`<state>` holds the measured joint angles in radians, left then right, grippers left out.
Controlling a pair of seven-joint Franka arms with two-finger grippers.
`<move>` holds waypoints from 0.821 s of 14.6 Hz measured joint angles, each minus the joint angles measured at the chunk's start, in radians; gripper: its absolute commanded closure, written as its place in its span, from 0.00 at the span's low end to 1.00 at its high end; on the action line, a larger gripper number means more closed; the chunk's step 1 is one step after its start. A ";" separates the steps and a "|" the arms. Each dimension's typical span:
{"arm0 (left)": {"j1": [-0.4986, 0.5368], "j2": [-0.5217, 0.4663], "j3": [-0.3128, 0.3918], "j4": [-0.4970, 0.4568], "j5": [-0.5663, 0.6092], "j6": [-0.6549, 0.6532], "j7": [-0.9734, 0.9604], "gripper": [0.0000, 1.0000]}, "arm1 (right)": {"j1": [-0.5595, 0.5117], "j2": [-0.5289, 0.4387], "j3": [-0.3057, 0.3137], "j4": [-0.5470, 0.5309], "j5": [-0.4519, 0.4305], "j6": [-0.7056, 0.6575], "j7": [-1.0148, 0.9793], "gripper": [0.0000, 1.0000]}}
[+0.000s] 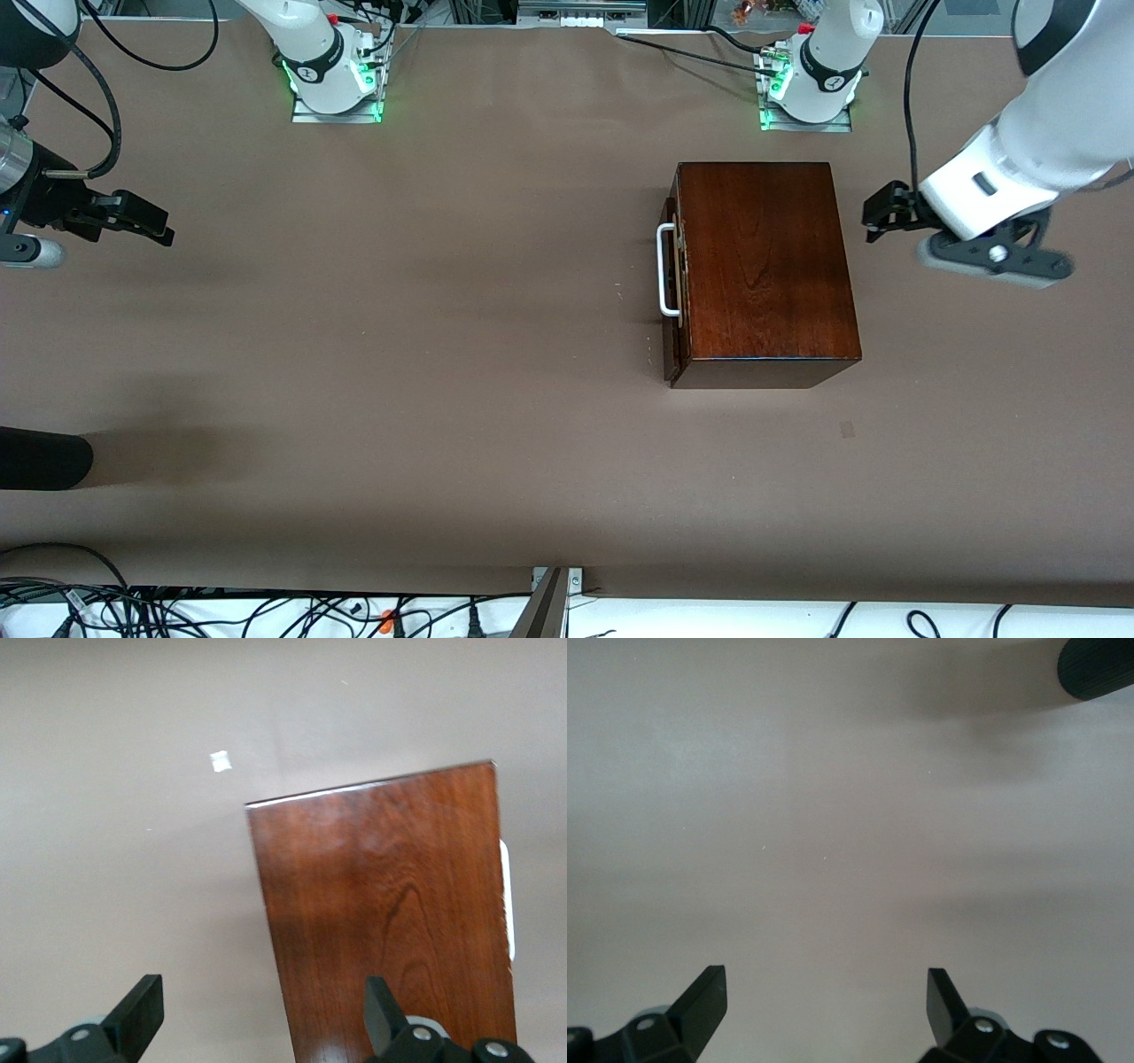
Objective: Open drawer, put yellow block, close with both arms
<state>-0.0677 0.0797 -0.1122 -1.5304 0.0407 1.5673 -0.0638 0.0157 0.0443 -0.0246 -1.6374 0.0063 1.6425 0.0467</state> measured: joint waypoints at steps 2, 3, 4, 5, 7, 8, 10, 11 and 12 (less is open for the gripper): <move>0.000 -0.064 0.049 -0.079 0.000 0.037 -0.007 0.00 | 0.001 0.001 0.004 0.000 0.000 0.000 0.000 0.00; 0.000 -0.084 0.064 -0.103 0.000 0.045 -0.007 0.00 | 0.003 0.003 0.007 0.000 0.000 0.000 0.000 0.00; 0.000 -0.100 0.069 -0.122 -0.001 0.048 -0.008 0.00 | 0.007 0.005 0.009 0.000 0.000 0.000 0.000 0.00; 0.000 -0.113 0.070 -0.139 -0.001 0.051 -0.010 0.00 | 0.012 0.008 0.011 0.000 0.000 0.000 0.000 0.00; -0.002 -0.126 0.068 -0.159 -0.001 0.055 -0.011 0.00 | 0.017 0.011 0.012 0.000 0.000 0.001 0.000 0.00; -0.003 -0.128 0.068 -0.164 -0.001 0.055 -0.011 0.00 | 0.017 0.011 0.012 0.000 0.000 0.004 0.000 0.00; -0.003 -0.128 0.064 -0.166 -0.001 0.055 -0.011 0.00 | 0.017 0.011 0.012 0.000 0.000 0.007 0.000 0.00; -0.003 -0.128 0.063 -0.166 -0.001 0.055 -0.011 0.00 | 0.017 0.011 0.012 0.000 0.000 0.007 0.000 0.00; -0.003 -0.128 0.063 -0.166 -0.001 0.055 -0.011 0.00 | 0.017 0.011 0.012 0.000 0.000 0.008 0.000 0.00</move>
<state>-0.0705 -0.0486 -0.0488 -1.6963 0.0400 1.6219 -0.0747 0.0326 0.0556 -0.0127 -1.6371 0.0063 1.6502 0.0467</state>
